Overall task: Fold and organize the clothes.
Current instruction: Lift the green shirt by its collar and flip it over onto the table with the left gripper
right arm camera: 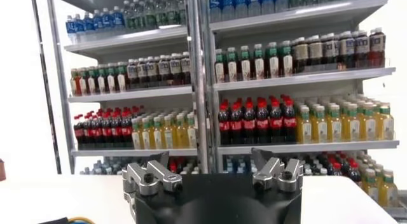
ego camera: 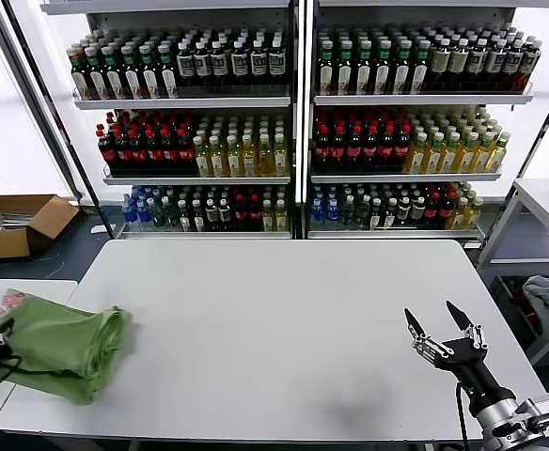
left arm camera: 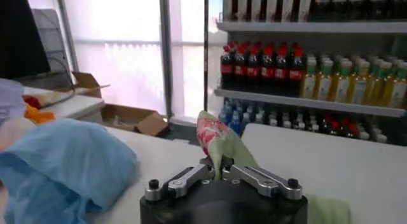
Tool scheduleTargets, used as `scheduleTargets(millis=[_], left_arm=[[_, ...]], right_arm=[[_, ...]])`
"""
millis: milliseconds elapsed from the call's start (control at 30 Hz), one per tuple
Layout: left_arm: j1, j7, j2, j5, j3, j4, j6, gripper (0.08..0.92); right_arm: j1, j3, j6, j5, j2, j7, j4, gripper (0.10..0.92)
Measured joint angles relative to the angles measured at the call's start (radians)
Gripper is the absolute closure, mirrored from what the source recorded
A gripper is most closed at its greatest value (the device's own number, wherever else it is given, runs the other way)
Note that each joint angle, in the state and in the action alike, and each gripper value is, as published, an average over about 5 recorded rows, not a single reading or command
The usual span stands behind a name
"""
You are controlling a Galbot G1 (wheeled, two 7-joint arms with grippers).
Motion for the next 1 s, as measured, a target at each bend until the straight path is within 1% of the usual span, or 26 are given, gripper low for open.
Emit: scheduleTargets(millis=[100,200,367,533,700,833,1000], left_arm=[[-0.003,-0.003,0.012,-0.003,-0.019,-0.023,0.007,0.888],[-0.007,-0.009,0.008,0.005,-0.015,-0.064,0.014,0.888],[-0.003,-0.025,-0.036,0.042,0.057,-0.157,0.03,0.888],[0.006,-0.049,-0.098,0.095,0.207,-0.264,0.044,0.888],[0.0,-0.077,-0.16,0.137,0.407,-0.339,0.052,0.888],[-0.02,-0.1,-0.208,0.16,0.568,-0.352,0.055,0.888],[-0.06,-0.135,-0.262,0.155,0.728,-0.321,0.055,0.888]], right_arm=[[-0.001,0.003,0.001,0.001,0.002,0.0,-0.001,0.203],[-0.006,0.009,0.003,0.005,0.001,0.0,-0.001,0.203],[-0.013,0.017,0.004,0.011,0.007,0.0,0.002,0.203],[-0.013,0.023,0.001,0.014,0.008,0.002,0.008,0.203],[-0.017,0.027,-0.005,0.014,0.006,0.004,0.015,0.203],[-0.021,0.029,-0.009,0.013,0.006,0.006,0.022,0.203],[-0.032,0.04,-0.011,0.01,0.006,0.005,0.029,0.203]])
